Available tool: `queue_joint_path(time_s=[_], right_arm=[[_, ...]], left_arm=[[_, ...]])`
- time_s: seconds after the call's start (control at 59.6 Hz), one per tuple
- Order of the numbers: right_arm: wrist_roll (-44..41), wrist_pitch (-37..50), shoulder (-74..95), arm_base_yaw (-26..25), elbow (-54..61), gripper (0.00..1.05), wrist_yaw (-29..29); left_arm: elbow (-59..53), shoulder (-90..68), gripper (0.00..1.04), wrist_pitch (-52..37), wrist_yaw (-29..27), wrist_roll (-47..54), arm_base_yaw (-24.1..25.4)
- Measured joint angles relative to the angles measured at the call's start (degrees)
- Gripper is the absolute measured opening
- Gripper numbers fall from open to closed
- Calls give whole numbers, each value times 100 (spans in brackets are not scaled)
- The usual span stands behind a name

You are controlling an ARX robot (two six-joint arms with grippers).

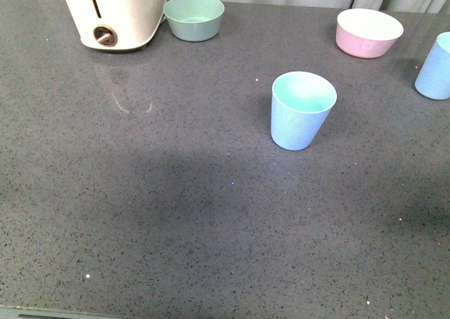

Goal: Stack blue cups with both arms

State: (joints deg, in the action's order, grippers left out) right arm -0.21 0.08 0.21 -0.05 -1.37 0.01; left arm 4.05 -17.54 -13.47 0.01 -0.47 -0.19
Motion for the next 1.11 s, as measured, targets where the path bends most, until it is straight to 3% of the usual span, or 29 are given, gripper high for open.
queue_joint_path(time_s=[0.47,0.587,0.99,1.107], right_arm=[[0,0,2,0,0,96,0],[0,0,2,0,0,96,-2],[2,0,0,0,0,96,-2],[2,0,0,0,0,96,-2]], left_arm=[[-319,772,2,363,0,2,0],[-317,1598,2,1287,0,2,0],[-317,1690,2,1338,0,2,0],[-317,1690,20,1338,0,2,0]])
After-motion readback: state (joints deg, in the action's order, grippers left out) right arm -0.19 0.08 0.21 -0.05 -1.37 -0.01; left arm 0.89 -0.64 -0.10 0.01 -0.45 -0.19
